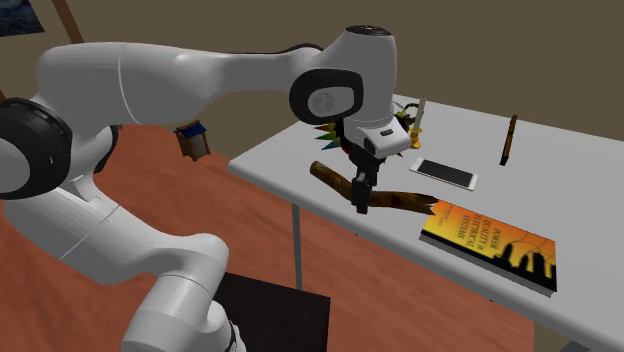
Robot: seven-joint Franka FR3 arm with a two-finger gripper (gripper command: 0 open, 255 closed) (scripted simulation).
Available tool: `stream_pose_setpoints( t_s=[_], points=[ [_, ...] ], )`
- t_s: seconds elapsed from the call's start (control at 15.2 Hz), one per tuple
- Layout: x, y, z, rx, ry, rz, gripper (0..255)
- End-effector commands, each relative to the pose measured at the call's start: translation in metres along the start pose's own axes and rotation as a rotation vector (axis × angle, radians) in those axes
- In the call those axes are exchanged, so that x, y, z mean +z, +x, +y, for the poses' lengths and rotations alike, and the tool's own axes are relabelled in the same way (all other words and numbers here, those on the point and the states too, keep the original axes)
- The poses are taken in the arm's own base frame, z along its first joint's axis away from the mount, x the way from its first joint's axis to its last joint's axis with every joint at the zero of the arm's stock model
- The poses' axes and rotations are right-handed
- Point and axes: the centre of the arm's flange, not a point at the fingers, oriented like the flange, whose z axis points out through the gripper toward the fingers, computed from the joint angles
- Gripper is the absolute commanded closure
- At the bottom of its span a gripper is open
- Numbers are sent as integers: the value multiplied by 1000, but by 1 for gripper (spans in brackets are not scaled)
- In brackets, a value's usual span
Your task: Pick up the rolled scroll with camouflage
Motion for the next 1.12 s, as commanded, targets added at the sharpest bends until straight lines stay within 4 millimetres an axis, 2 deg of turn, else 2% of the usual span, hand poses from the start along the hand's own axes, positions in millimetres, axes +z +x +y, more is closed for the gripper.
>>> stream_pose_setpoints(
  t_s=[0.0,0.07,0.66,1.06],
  points=[
    [2,0,0,0,0,0,0],
    [2,0,0,0,0,0,255],
    [2,0,0,0,0,0,255],
    [-30,3,-3,0,0,0,255]
  ],
)
